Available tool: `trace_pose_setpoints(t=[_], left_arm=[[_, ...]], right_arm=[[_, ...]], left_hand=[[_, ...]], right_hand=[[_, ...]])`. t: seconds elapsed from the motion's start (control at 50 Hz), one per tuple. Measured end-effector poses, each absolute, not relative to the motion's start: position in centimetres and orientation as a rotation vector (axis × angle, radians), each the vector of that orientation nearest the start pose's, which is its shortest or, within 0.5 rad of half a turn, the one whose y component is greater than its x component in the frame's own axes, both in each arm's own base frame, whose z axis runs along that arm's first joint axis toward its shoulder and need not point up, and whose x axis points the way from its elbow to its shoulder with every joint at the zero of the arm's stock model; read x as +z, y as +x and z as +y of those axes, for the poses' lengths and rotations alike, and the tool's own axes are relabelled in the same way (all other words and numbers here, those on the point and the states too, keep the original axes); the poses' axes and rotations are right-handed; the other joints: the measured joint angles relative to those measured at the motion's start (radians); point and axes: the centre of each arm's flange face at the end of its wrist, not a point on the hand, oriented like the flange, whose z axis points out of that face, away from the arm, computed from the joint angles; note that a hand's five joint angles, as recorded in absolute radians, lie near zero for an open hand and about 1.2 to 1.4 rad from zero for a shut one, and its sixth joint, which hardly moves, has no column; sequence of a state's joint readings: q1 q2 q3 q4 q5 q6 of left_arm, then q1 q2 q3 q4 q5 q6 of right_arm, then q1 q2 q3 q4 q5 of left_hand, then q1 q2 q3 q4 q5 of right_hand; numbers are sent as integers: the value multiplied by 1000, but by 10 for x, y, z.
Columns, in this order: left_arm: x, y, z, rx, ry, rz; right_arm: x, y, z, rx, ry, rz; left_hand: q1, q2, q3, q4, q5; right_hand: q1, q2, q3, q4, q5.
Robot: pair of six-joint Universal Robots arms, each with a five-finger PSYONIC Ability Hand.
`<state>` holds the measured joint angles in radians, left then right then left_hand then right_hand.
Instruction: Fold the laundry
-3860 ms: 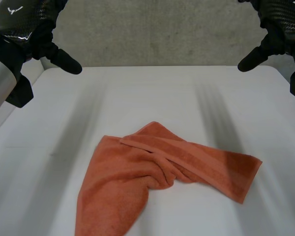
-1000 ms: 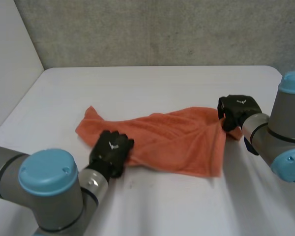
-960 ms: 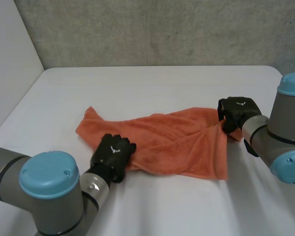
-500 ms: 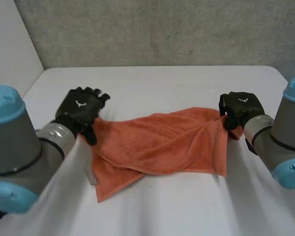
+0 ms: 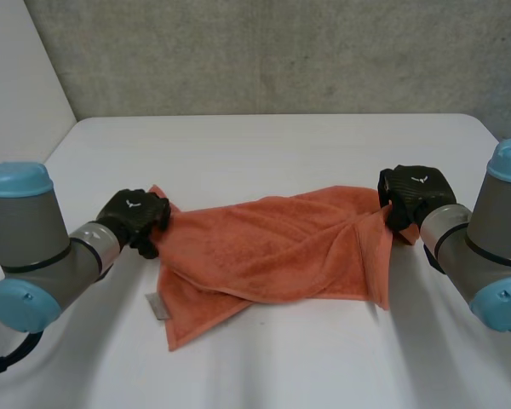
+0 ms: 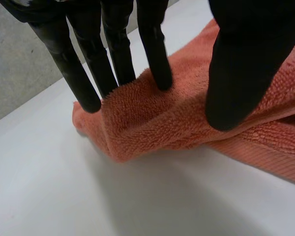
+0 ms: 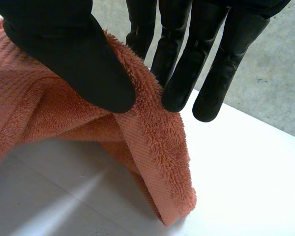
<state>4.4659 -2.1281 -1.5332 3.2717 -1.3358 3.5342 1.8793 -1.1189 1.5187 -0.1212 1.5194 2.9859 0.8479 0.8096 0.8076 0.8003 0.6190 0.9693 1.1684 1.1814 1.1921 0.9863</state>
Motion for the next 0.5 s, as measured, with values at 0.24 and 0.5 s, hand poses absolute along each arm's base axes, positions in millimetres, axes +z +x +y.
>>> trace_pose_setpoints(t=[0.24,0.5], left_arm=[[172,-236,-317,-1961,1001,2368],[213,-226,-276,-2030,985,2326]], right_arm=[[203,228,-318,-1906,-605,2326],[234,199,-306,-1913,-1001,2499]], left_hand=[[291,382,378,390,330],[291,384,380,390,330]], right_hand=[[0,0,0,0,0],[0,0,0,0,0]])
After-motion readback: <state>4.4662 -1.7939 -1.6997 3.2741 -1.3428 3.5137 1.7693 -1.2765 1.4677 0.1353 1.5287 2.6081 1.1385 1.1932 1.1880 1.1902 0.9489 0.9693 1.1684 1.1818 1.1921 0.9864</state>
